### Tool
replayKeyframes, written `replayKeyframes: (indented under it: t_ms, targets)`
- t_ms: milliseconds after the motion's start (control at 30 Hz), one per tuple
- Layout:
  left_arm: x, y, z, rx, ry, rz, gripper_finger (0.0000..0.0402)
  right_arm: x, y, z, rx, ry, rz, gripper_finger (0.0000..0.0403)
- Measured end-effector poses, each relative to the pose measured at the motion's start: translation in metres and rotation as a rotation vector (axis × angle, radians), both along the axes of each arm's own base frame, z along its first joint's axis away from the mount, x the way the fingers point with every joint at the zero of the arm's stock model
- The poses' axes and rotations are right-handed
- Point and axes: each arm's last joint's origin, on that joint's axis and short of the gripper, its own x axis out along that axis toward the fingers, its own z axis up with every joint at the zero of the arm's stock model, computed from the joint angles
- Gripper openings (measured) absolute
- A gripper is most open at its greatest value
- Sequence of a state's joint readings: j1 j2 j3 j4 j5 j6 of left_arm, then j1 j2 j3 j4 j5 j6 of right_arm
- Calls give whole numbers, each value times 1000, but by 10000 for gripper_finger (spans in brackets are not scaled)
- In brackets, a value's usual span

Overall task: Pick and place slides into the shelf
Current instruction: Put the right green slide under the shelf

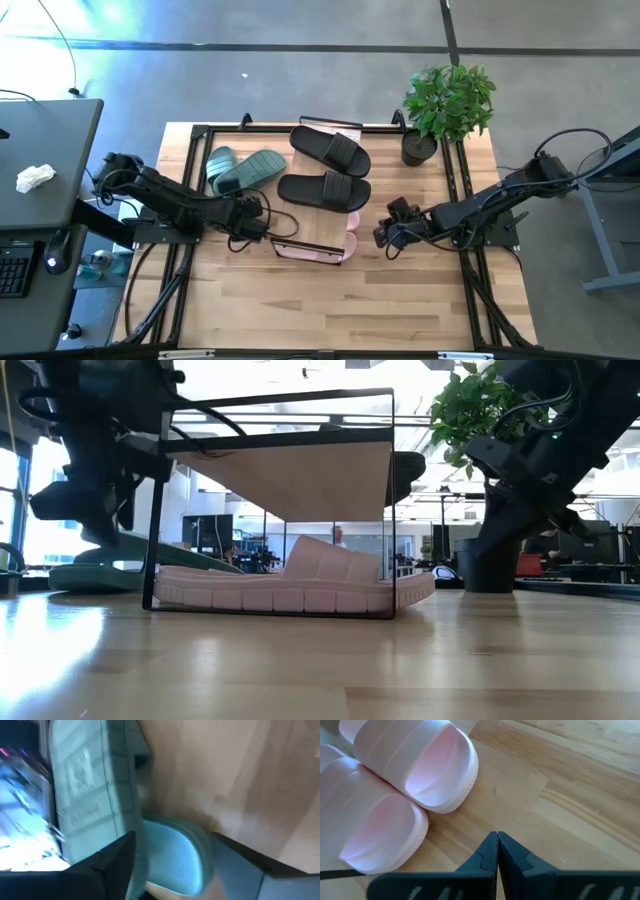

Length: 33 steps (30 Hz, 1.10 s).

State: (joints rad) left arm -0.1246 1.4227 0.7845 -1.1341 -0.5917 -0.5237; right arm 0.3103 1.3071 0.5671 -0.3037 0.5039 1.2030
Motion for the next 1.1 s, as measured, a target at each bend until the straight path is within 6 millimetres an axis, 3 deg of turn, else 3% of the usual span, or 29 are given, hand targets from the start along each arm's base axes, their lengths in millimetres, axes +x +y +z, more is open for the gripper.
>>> replayKeyframes:
  t_ms: [267, 433, 700, 933, 1100]
  targets:
    - [-15, 0, 20, -71, -222, 267, 277, 0, 1, 0, 18, 8, 19, 0]
    - [-41, 6, 48, -105, -448, 446, 264, 1, 2, 0, 38, 3, 30, 0]
    - [-84, 35, 83, -122, -764, 629, 231, 8, 5, 4, 72, -40, 147, 0]
    - [-104, 59, 89, -140, -821, 793, 208, 12, 10, 7, 115, -61, 275, 0]
    - [-108, 75, 84, -292, -802, 861, 212, 15, 14, 10, 158, -89, 379, 0]
